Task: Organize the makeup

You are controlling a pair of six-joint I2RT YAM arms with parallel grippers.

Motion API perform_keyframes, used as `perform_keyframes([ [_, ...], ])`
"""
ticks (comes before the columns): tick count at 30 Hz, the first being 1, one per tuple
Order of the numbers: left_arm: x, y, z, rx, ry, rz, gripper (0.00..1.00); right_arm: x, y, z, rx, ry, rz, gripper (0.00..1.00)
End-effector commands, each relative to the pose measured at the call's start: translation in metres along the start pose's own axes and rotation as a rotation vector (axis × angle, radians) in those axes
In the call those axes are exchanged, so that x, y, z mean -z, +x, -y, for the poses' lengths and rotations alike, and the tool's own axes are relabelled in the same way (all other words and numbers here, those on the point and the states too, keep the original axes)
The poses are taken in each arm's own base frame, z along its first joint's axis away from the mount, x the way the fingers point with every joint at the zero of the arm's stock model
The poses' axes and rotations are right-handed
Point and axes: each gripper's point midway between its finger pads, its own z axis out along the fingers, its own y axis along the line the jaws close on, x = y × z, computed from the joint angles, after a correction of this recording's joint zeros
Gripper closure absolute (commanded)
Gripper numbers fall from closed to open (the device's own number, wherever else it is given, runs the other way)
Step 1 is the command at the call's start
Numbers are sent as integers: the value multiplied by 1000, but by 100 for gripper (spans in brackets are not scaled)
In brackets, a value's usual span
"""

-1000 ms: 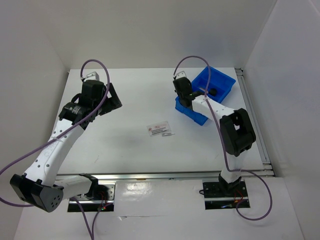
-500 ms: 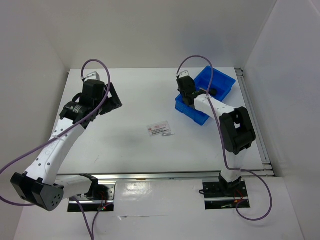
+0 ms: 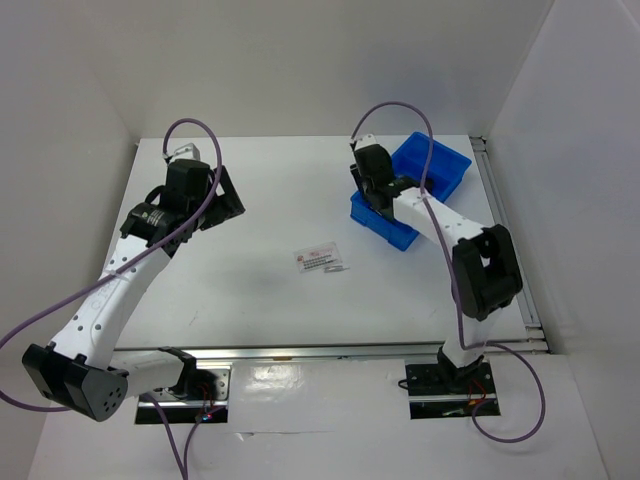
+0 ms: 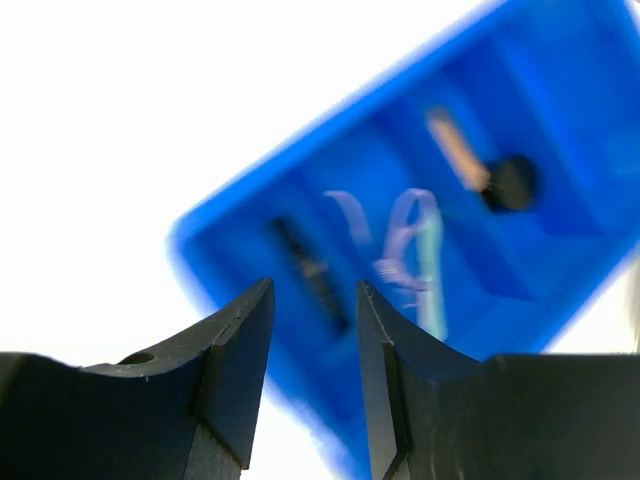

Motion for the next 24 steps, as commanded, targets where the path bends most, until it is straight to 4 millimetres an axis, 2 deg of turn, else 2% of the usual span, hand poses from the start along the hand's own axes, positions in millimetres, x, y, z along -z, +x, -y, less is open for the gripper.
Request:
perform_keyframes([
  [1,9,-19,6,8,26,57,0,63,-23,-42,-20,-246,103,54],
  [2,9,-20,5,8,19,62,0,73,-17,-61,1,-321,103,54],
  [3,9,-20,5,8,19,62,0,76,10,-74,31,-372,54,50],
  [4,9,-20,5,8,19,62,0,85,17,-84,29,-431,43,42],
  [8,12,-21,7,10,31,64,0,86,64,-107,18,-521,-79,29],
  [9,12,-21,7,10,31,64,0,89,64,-112,10,-529,-82,28],
  [11,12,-21,7,10,31,64,0,86,84,-123,14,-569,-140,24],
  [13,16,-21,5,10,32,65,0,86,91,-132,24,-597,-159,18],
  [14,16,-21,5,10,32,65,0,84,104,-138,33,-621,-202,17],
  [18,17,-19,4,11,33,66,0,82,121,-153,46,-691,-259,8],
  [24,17,-18,1,9,20,65,0,80,143,-171,47,-774,-336,6],
])
